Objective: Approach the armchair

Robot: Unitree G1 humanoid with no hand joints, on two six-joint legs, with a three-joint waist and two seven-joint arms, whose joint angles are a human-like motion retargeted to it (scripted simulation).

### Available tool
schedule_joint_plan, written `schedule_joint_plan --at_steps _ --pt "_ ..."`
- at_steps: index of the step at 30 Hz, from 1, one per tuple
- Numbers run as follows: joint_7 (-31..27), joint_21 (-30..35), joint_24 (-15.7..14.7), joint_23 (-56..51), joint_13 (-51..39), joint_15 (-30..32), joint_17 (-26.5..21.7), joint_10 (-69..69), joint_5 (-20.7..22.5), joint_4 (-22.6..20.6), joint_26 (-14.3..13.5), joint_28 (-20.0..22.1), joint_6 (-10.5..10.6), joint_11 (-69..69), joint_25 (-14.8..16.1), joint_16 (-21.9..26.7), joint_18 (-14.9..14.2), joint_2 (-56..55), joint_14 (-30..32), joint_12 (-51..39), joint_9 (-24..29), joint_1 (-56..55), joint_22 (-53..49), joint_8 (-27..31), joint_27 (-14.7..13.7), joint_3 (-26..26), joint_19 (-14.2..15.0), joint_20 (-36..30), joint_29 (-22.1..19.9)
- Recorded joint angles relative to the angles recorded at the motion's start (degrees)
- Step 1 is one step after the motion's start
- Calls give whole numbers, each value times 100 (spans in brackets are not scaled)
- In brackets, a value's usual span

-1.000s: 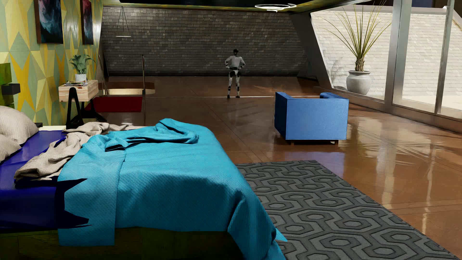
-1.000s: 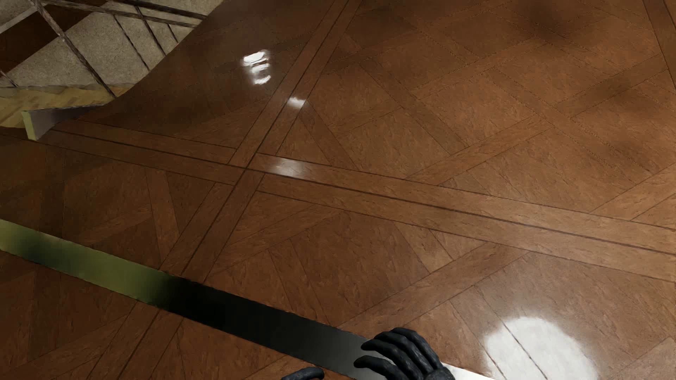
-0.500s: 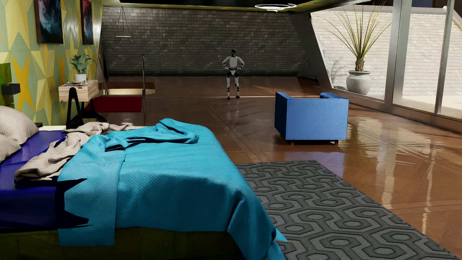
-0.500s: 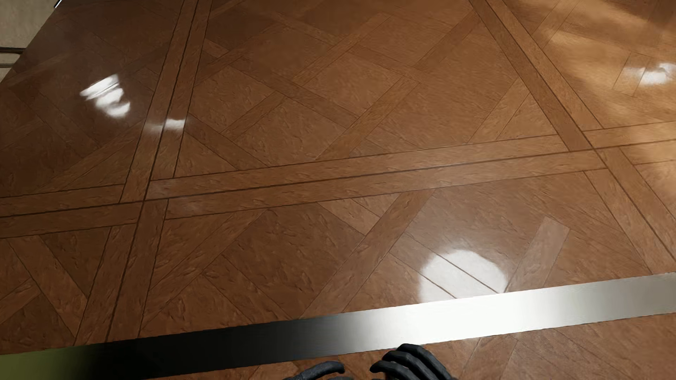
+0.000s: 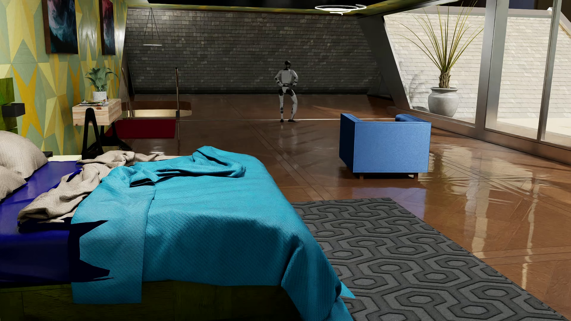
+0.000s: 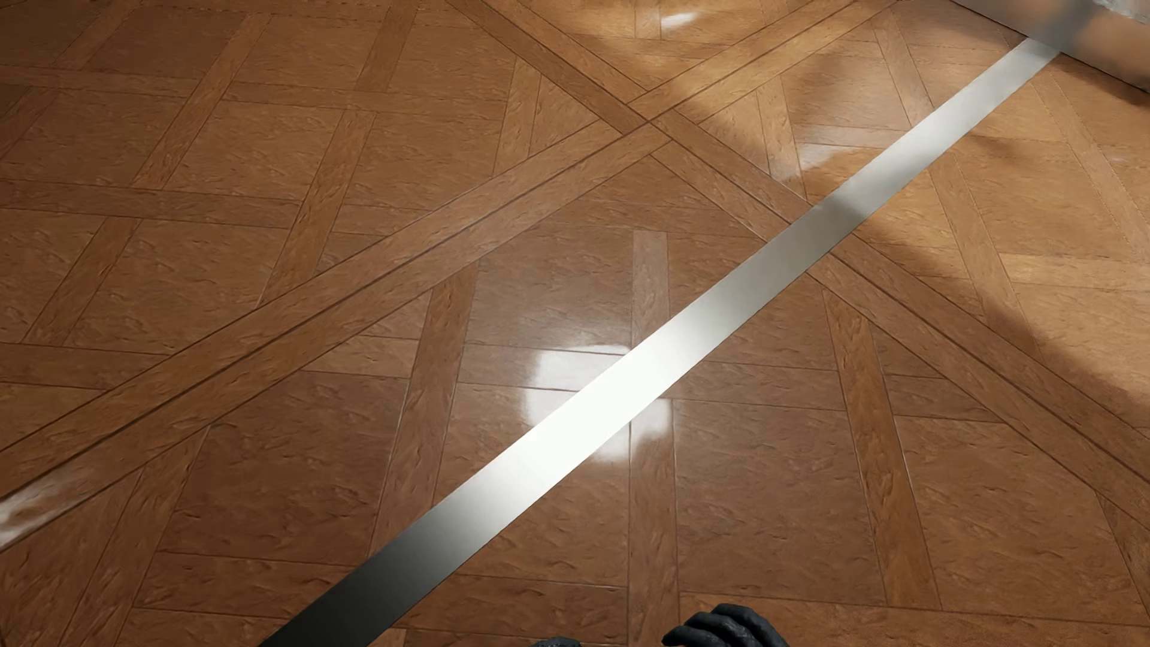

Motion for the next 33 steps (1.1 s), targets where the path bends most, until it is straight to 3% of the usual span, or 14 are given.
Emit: schedule_joint_plan --at_steps 2,3,4,6,11,13,14,15,17,19,24,28,30,33 --pt "589 25 -118 63 -80 -106 154 -101 -464 151 -23 -135 -36 -348 232 23 -31 820 105 -120 -147 212 -70 -1567 -47 90 -387 53 -20" --pt "896 81 -101 125 -123 58 189 -163 -522 229 -38 -200 -56 -610 376 20 -53 1124 177 -176 -207 342 -100 -2154 -72 132 -280 121 -2" --pt "1173 171 -56 194 -176 271 201 -218 -430 303 -62 -243 -74 -904 533 12 -89 1235 262 -208 -246 486 -136 -2257 -79 137 468 202 -127" --pt "1601 243 35 189 -292 300 358 -365 6 585 -134 -190 -46 -1347 715 22 -203 1113 481 -284 -294 799 -121 -1647 1 93 818 256 -19" --pt "2111 -22 -414 152 -325 240 445 -154 1554 1969 -41 -130 349 -2136 469 102 -569 1182 957 -355 -443 1191 200 -1063 -64 -157 432 -303 82" --pt "2249 -104 -488 73 -317 74 527 242 2122 2694 104 -100 556 -2143 457 160 -469 1091 824 -271 -466 1292 211 -743 -163 -268 226 -229 75" --pt "1818 -77 -398 46 -309 -35 551 578 2385 3022 152 -39 664 -2050 488 189 -385 1003 530 -173 -451 1132 224 -496 -193 -258 126 -72 58" --pt "798 -7 -320 5 -309 -124 546 905 2620 3107 309 78 755 -1963 525 147 -387 930 178 -105 -420 744 238 -181 -188 -189 29 -24 42" --pt "-1490 150 -89 -62 -368 -236 489 1306 2964 2463 478 224 896 -1860 596 80 -312 821 -281 115 -367 42 156 457 -164 -75 -138 339 -1" --pt "-2687 343 219 -58 -419 -319 433 1688 3189 1697 480 221 1000 -1746 618 131 -487 722 -395 441 -331 -312 89 1050 -91 -67 -264 751 -15" --pt "-3468 462 544 -231 -356 -361 408 1997 3924 308 152 -87 1200 -1657 556 226 -349 668 -433 811 -160 -945 15 2700 -15 -75 -508 1317 -22" --pt "-3767 287 553 -255 -241 -313 495 1018 4512 -688 -68 -171 1276 -1705 403 394 -362 838 328 510 -50 -1304 -99 4015 26 -150 -638 916 -21" --pt "-3804 142 475 -278 -115 -267 559 225 4732 -1086 -106 -211 1285 -1766 341 432 -689 997 840 226 -15 -1370 -122 4657 26 -189 -658 524 -21" --pt "-3777 -25 390 -327 -18 -257 635 -764 5047 -1379 -66 -210 1279 -1778 247 465 -1084 1280 956 -129 13 -1378 -118 5561 -41 -240 -692 44 -22"
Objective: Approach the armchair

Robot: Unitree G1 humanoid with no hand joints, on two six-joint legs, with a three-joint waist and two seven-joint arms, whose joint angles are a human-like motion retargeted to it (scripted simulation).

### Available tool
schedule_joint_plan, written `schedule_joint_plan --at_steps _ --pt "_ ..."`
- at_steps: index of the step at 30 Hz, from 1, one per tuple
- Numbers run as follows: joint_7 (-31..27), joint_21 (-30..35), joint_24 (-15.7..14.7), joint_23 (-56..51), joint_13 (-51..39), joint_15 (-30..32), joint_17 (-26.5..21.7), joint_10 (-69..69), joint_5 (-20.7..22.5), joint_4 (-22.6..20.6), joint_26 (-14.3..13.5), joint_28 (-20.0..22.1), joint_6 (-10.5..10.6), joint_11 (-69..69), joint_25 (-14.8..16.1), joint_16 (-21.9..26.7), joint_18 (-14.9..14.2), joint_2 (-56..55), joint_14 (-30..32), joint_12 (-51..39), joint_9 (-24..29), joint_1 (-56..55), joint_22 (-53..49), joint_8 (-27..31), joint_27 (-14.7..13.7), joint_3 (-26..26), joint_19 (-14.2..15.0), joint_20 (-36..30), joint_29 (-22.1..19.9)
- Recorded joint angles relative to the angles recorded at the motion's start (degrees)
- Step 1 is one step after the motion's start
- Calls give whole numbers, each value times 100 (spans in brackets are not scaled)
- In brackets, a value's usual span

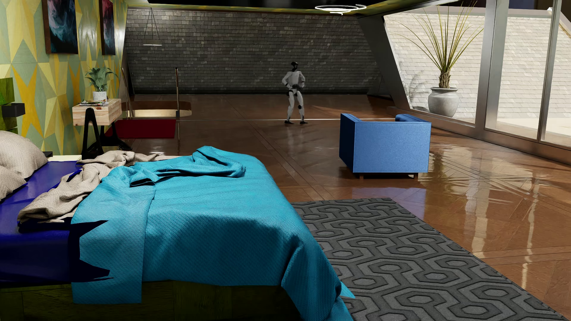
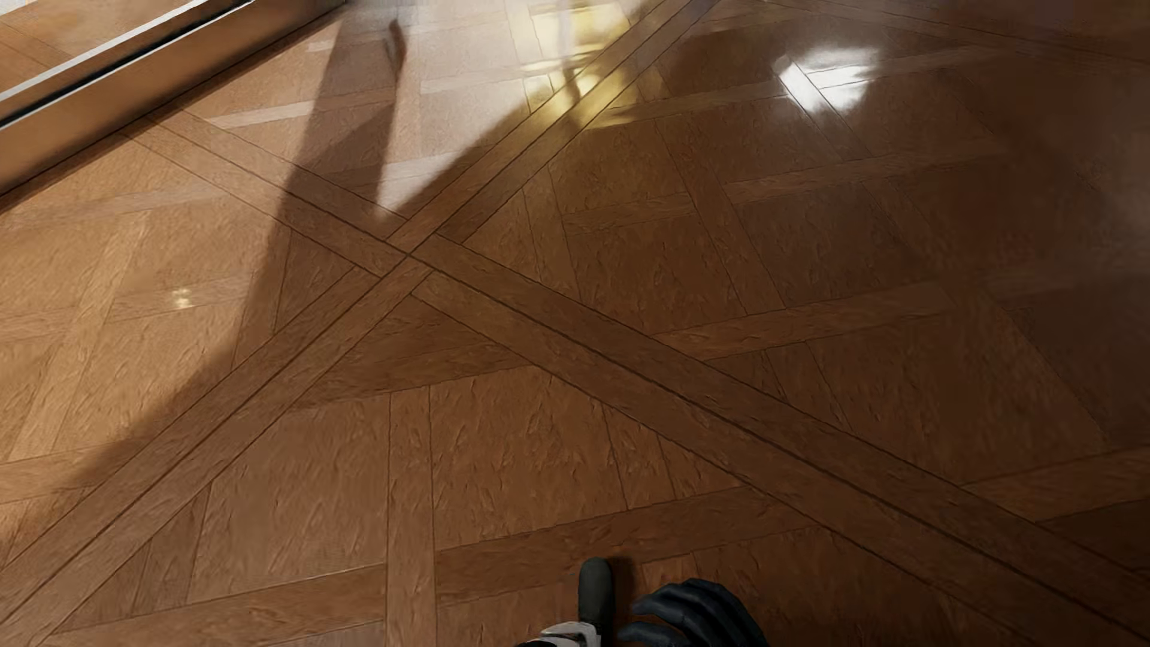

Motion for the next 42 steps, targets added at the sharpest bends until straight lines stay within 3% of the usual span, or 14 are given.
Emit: schedule_joint_plan --at_steps 2,3,6,7,9,10,12,15,18,22,27,33,36,42 --pt "-1038 -25 -74 115 -34 -18 -24 3 179 -353 15 12 -56 48 37 -43 -174 285 -81 -35 0 91 59 588 -101 5 -69 -91 0" --pt "-1546 -27 -161 162 -31 27 -47 110 216 -519 36 -13 -99 49 85 -82 265 454 207 -48 -16 204 70 859 -107 8 -116 -94 1" --pt "-908 -215 -75 460 -1 312 -6 251 144 -186 -28 -36 -324 355 200 -246 811 827 696 -120 -93 519 -1 1266 -99 -12 194 41 0" --pt "-679 -324 -2 678 -10 594 61 360 96 -141 -98 -2 -443 647 146 -288 866 829 452 -107 -118 648 -9 1285 -132 13 462 98 1" --pt "-181 -366 -170 894 69 1327 -64 603 -16 -117 -117 -111 -663 1644 -44 -299 1020 540 -18 -165 -154 860 -37 1007 -158 117 2078 22 10" --pt "143 -295 -249 939 55 1795 -249 771 -35 -61 -117 -185 -750 2496 -80 -352 1077 177 -264 -194 -156 936 -36 262 -218 255 2116 14 34" --pt "818 50 -237 940 -147 2976 -572 995 -748 25 -135 -189 -942 4106 89 -449 1170 -908 -697 -239 -141 1113 -93 -892 -300 553 2118 107 6" --pt "1313 230 -264 673 -330 1717 -617 1186 -2084 -124 -277 -96 -1261 5130 263 -504 1232 -2099 -1232 -290 -119 1444 9 -1271 -165 629 2119 140 0" --pt "1386 127 -680 433 -216 710 -744 1344 -2295 -242 -306 -282 -1400 4563 14 -465 1231 -2938 -1705 -173 -82 1783 135 -1173 -8 483 1958 19 4" --pt "1109 -410 -690 312 78 724 -297 1082 -2994 -263 -261 -230 -1362 1994 -207 -380 1153 -3493 -1991 -122 -40 2335 62 -1963 61 272 829 -104 3" --pt "608 -737 -906 381 99 2135 37 661 -2609 -84 -116 -277 -1134 -414 -543 -327 964 -3028 -2032 97 -118 3182 -7 -1617 -196 177 1302 -5 6" --pt "329 -596 -1011 374 -23 1254 83 1962 -2279 627 -339 -773 -755 26 -508 -171 862 -2195 -335 540 -218 3226 -78 -2316 -243 97 809 510 2" --pt "387 -554 -1016 446 -32 724 214 4218 -1994 1364 -192 -742 -527 218 -479 92 389 -1839 805 443 -186 2145 -257 -2738 -305 52 697 478 1" --pt "97 -388 -732 460 112 -266 268 5370 -1571 1198 -17 -492 -261 591 -336 172 426 -992 -706 477 -71 267 -321 -3074 -207 130 573 629 0"
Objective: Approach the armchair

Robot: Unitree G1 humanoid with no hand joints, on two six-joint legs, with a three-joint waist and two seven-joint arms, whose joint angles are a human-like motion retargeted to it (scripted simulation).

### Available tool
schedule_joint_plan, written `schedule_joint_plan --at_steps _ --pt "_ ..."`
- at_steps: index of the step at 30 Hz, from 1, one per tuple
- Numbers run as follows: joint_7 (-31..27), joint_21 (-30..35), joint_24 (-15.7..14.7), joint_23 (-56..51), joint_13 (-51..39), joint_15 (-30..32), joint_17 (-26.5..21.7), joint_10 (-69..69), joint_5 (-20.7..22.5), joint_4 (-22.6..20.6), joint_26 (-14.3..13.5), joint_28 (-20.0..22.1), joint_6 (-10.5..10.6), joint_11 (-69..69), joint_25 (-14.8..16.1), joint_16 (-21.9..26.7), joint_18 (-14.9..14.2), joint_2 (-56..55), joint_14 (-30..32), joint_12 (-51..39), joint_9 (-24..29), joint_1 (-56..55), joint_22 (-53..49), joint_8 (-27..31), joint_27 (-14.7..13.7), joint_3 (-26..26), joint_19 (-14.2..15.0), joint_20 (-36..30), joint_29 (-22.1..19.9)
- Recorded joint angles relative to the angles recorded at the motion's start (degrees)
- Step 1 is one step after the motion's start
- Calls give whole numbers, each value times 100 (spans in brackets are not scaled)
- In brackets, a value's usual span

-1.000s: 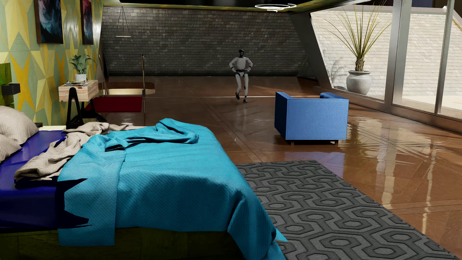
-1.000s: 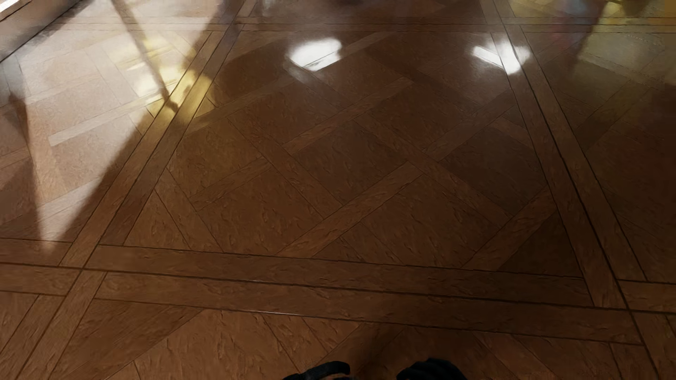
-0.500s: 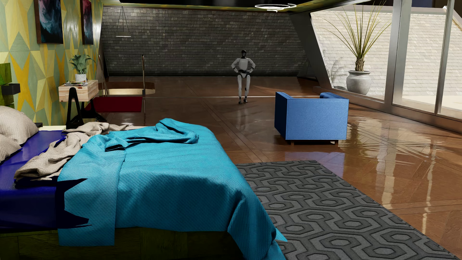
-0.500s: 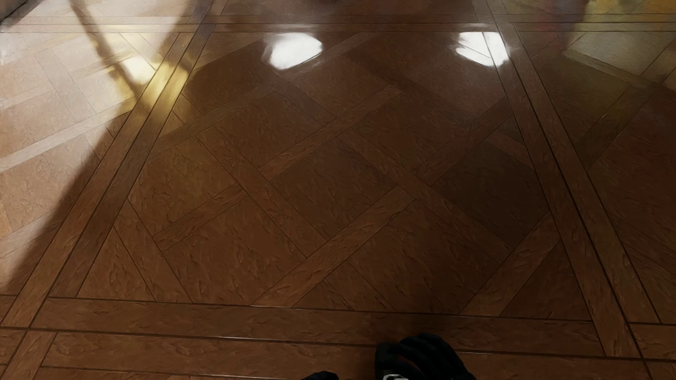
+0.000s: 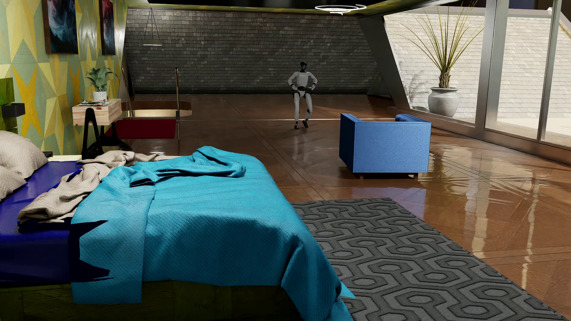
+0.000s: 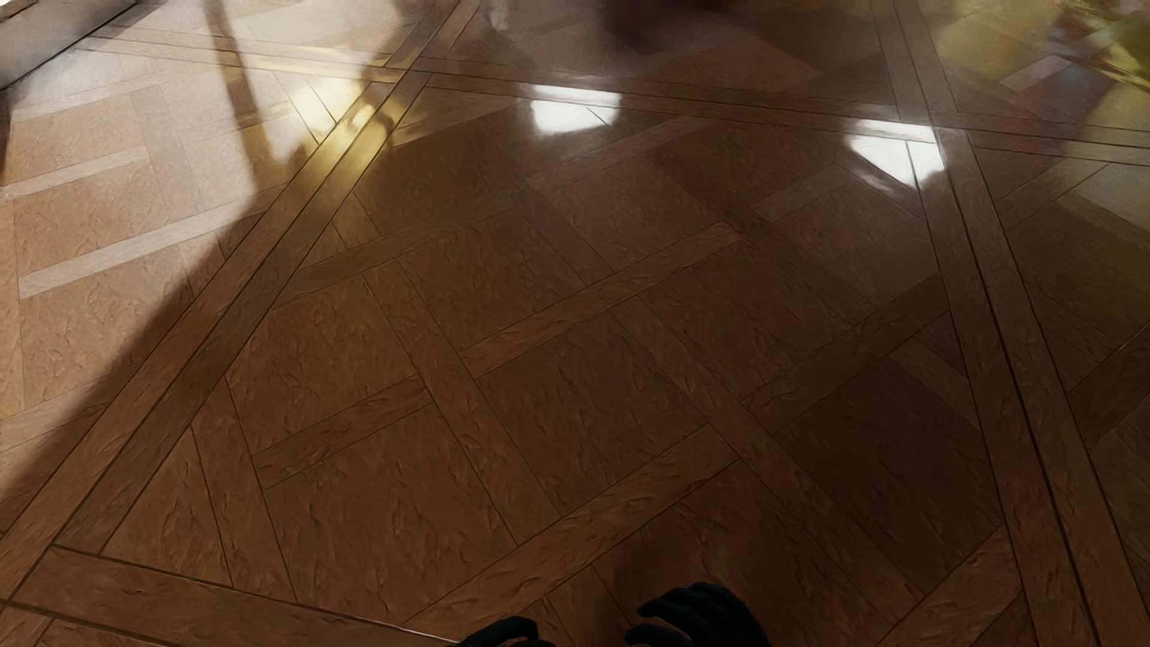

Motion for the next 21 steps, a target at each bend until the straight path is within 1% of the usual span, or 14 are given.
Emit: schedule_joint_plan --at_steps 1,3,5,6,7,8,10,11,12,15,17,18,20,21 --pt "121 21 15 44 8 -110 -15 -487 22 -12 15 -49 -3 -42 26 -28 36 174 -228 45 3 -201 8 -11 -5 14 -2 61 0" --pt "514 36 89 78 -24 -226 -1 -1874 47 -20 9 -93 -23 -272 108 -121 399 537 -398 128 -14 -459 -10 0 -26 66 11 240 5" --pt "770 78 143 105 -71 -269 -20 -3557 72 -185 -51 -157 -65 -576 171 -229 504 923 79 210 -57 -527 -1 33 -42 131 41 428 5" --pt "649 115 167 107 -104 -258 -51 -4294 72 -376 -98 -207 -103 -757 206 -305 537 1135 598 255 -79 -532 6 81 -43 163 58 541 5" --pt "315 168 225 109 -142 -258 -88 -4809 71 -603 -147 -251 -152 -899 257 -377 440 1346 1001 317 -100 -515 6 152 -42 193 81 692 5" --pt "-52 215 343 122 -188 -266 -121 -4900 56 -809 -215 -233 -207 -957 320 -453 773 1529 1427 378 -119 -403 -7 236 -37 217 94 870 6" --pt "-47 161 671 203 -253 -12 -65 -4368 -113 -970 -431 214 -364 -743 320 -629 845 1736 969 356 -119 -340 -44 344 -10 246 167 1084 0" --pt "29 68 740 259 -222 318 8 -4210 -232 -1037 -485 438 -461 -506 230 -664 874 1758 788 298 -103 -233 -22 396 5 274 227 1067 0" --pt "132 16 717 315 -165 750 4 -4202 -369 -1091 -480 439 -556 -236 168 -683 887 1744 650 264 -89 -48 28 481 6 300 343 1022 0" --pt "492 301 594 415 -272 2569 -449 -4315 -745 -1155 -447 -59 -812 1661 261 -808 851 1004 216 327 -43 583 66 988 -42 337 994 1049 0" --pt "739 486 396 357 -434 3846 -755 -4261 -1154 -1240 -521 -30 -981 3415 134 -924 827 11 -187 349 -10 920 148 1166 5 362 1429 944 1" --pt "851 531 291 302 -484 3865 -812 -4229 -1343 -1296 -547 102 -1068 4069 129 -955 815 -463 -386 305 9 1097 191 1286 25 356 1553 839 0" --pt "1028 486 217 126 -509 2750 -817 -4095 -1589 -1407 -543 412 -1203 4684 179 -970 778 -1356 -740 128 44 1427 309 1506 71 308 1117 590 0" --pt "1072 422 187 44 -464 2175 -825 -4047 -1659 -1439 -517 484 -1239 4620 137 -960 755 -1722 -882 52 51 1599 399 1538 108 272 985 442 0"
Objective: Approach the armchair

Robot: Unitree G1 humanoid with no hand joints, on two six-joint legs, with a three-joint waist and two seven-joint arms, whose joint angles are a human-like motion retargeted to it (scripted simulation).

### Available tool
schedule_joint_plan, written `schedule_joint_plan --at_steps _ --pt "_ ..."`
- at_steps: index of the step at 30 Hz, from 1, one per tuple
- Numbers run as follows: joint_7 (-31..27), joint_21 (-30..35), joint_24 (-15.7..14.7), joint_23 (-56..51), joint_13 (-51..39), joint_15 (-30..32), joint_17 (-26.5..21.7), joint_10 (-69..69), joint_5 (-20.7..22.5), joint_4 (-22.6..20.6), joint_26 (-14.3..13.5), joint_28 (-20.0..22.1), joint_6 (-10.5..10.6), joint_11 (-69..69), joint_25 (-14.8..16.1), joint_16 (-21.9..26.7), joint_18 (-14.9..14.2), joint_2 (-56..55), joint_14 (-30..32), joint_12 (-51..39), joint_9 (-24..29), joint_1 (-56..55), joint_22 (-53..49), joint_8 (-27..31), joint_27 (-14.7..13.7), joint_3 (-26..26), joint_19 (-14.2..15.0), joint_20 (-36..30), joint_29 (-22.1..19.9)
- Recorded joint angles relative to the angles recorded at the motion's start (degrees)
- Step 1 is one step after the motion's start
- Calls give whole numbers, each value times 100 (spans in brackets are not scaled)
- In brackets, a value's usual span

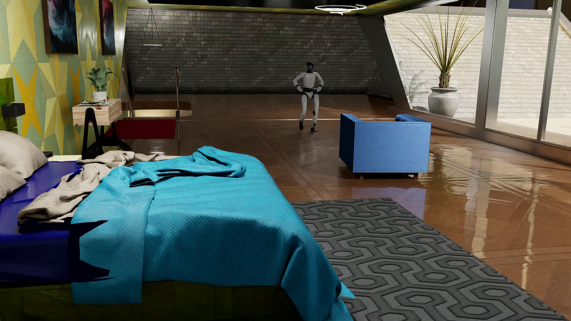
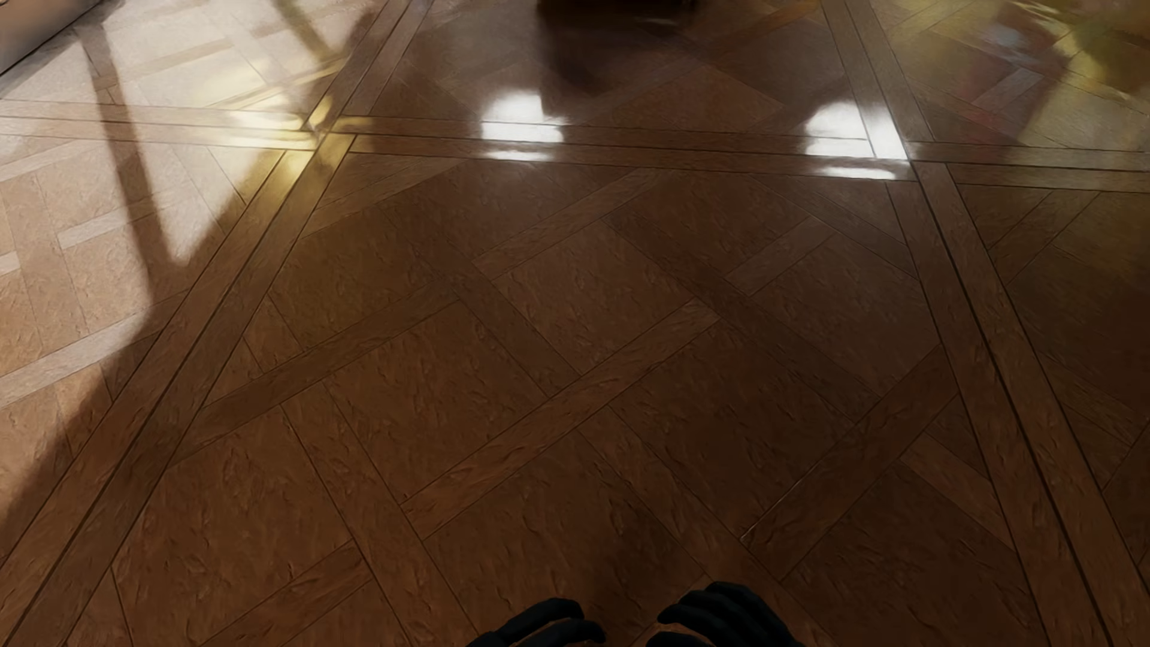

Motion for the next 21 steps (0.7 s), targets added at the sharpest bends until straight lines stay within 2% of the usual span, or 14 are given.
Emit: schedule_joint_plan --at_steps 1,2,4,6,7,8,9,11,13,15,18,19,20,21 --pt "13 -78 -65 -62 83 -464 -16 5 -5 -16 32 0 -10 -339 -85 15 -22 -308 -123 -59 0 180 100 -6 39 -41 -250 -159 0" --pt "2 -142 -146 -126 158 -815 -20 -25 31 -12 100 -27 6 -943 -161 51 -45 -535 -222 -84 -6 351 153 -24 92 -86 -232 -352 0" --pt "-78 -375 -230 -148 241 -996 191 -198 208 47 143 -66 95 -2820 -263 89 -94 -746 -343 -131 -45 656 227 -37 101 -186 -406 -540 6" --pt "-194 -630 -247 -135 370 -655 452 -561 501 144 242 35 253 -5195 -321 127 -143 -579 -402 -232 -120 1007 259 269 70 -266 -334 -706 0" --pt "-245 -739 -290 -105 421 -668 545 -721 588 179 302 59 337 -5932 -391 147 -170 -507 -478 -263 -152 1210 277 402 41 -285 5 -791 1" --pt "-281 -836 -396 -101 432 -225 635 -823 611 221 351 38 412 -5936 -485 165 -213 -533 -538 -274 -176 1408 288 345 -17 -293 80 -852 0" --pt "-306 -926 -518 -180 412 171 725 -836 640 272 377 4 490 -5550 -541 173 -268 -618 -608 -266 -198 1594 296 247 -102 -303 -73 -857 6" --pt "-272 -1030 -406 -509 372 5 876 -715 848 450 372 154 705 -4783 -420 105 -249 -641 -382 -188 -265 1937 366 193 -273 -328 -410 -622 0" --pt "-295 -1128 -99 -629 423 -363 907 -459 1006 702 371 433 965 -4777 -298 -25 -155 -290 517 -234 -359 2004 545 12 -297 -343 -538 -516 0" --pt "-365 -1256 -271 -489 507 -553 1009 341 1058 988 325 445 1185 -5048 -404 52 -118 128 1602 -401 -429 1626 734 -276 -278 -373 -633 -860 0" --pt "-238 -1285 -450 -341 616 -1076 1212 2602 1241 1899 330 200 1456 -4858 -510 519 -623 522 2900 -752 -410 512 575 -766 -362 -407 -792 -1489 2" --pt "-394 -1249 -449 -363 615 -1271 1234 3321 1361 2081 360 148 1551 -4774 -446 618 -672 680 2852 -892 -385 95 447 -900 -402 -381 -846 -1617 1" --pt "-693 -1229 -410 -396 613 -1461 1262 3865 1476 1983 419 178 1626 -4685 -359 674 -904 842 2478 -973 -358 -320 345 -1024 -447 -359 -897 -1671 0" --pt "-897 -1115 -369 -425 509 -1627 1252 4172 1568 1879 456 289 1675 -4632 -210 671 -906 1028 2174 -1029 -337 -681 353 -1139 -381 -349 -935 -1668 0"
